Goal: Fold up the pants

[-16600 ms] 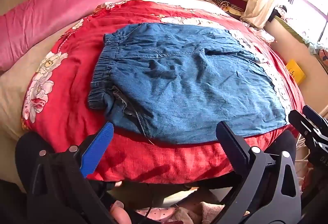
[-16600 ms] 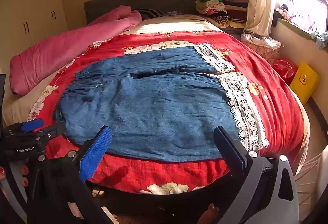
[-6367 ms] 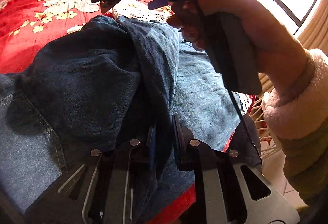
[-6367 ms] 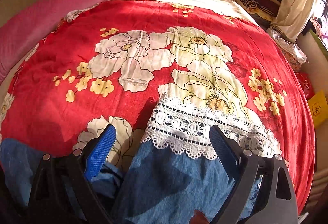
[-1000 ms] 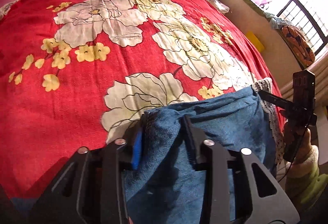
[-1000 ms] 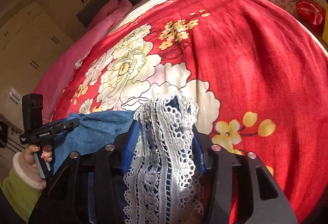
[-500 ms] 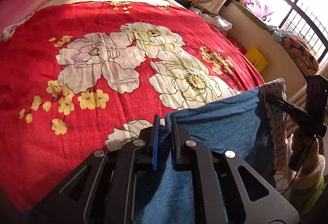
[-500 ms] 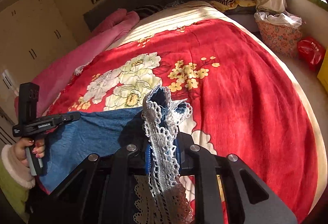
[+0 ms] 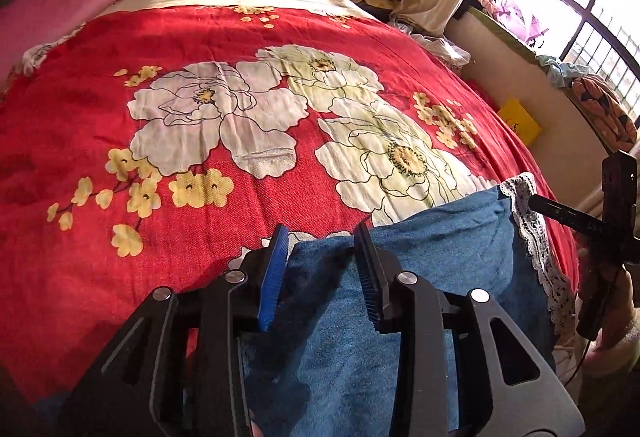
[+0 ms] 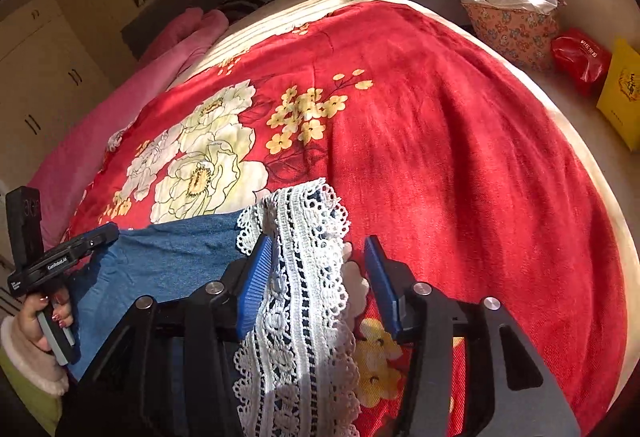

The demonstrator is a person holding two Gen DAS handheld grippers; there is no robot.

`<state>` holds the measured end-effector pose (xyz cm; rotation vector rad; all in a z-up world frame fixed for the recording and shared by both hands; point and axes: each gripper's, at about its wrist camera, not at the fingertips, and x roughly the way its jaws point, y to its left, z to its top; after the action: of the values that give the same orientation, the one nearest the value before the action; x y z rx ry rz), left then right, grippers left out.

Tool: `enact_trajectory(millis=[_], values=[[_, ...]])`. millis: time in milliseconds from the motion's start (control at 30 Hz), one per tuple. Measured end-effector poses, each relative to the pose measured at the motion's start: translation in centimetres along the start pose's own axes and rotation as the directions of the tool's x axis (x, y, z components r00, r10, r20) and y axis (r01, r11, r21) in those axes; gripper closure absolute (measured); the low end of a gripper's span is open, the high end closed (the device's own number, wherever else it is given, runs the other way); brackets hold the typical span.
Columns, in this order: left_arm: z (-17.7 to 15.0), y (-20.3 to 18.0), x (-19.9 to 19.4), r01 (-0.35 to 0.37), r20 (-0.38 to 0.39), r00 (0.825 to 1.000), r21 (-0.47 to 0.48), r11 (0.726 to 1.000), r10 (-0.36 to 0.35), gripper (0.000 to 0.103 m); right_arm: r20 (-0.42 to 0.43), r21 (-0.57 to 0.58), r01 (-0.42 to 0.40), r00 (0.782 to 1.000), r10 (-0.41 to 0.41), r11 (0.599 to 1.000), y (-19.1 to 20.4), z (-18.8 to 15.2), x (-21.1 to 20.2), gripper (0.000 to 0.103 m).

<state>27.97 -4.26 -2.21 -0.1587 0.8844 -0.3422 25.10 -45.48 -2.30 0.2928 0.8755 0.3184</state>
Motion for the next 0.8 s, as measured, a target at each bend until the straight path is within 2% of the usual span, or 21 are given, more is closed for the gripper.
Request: enact_trajectory(millis=[133,167,233,367,433,700,800], values=[[-0.6,-0.6,-4.1,-0.002,0.079,0.997,0.006,1.000,0.002,0.051,0.063,0.029,-0.051,0.997,0.049,0.998,-0.4,-1.2,-4.2,0.035],[-1.1,-0.8,-5.2,-0.006,0.098,0.995,0.001,1.000,0.006,0.048,0.070,0.030,-0.055,0.996,0.053,0.998,-0.4,-1.8,-5.0,0.034],[-2.2,-1.0,-7.1,-0.005,0.120,0.993,-0.004,1.000,0.005,0.035,0.082,0.033,-0.055,0.995,0.052,0.998,-0.3,-3.0,-6.4,0.031],[-4.7,-0.6,-10.2,-0.027,0.148,0.988,-0.035,0.999,0.032,0.031,0.089,0.048,-0.058,0.995,0.054,0.997,-0.2,-5.8,-8.2,0.028],[-6.1,-0.2,-11.6,-0.024,0.154,0.987,-0.055,0.998,0.033,0.023,0.087,0.054,-0.052,0.995,0.048,0.997,0.0,-7.3,-8.7,0.028],[-11.5,1.9,-16.8,-0.075,0.162,0.982,-0.110,0.991,0.093,0.016,0.082,0.095,-0.060,0.995,0.052,0.994,1.2,-10.9,-9.5,0.027],[-13.9,3.2,-18.3,-0.091,0.155,0.981,-0.153,0.984,0.115,0.014,0.071,0.101,-0.029,0.997,0.021,0.995,1.4,-11.9,-9.5,0.024]])
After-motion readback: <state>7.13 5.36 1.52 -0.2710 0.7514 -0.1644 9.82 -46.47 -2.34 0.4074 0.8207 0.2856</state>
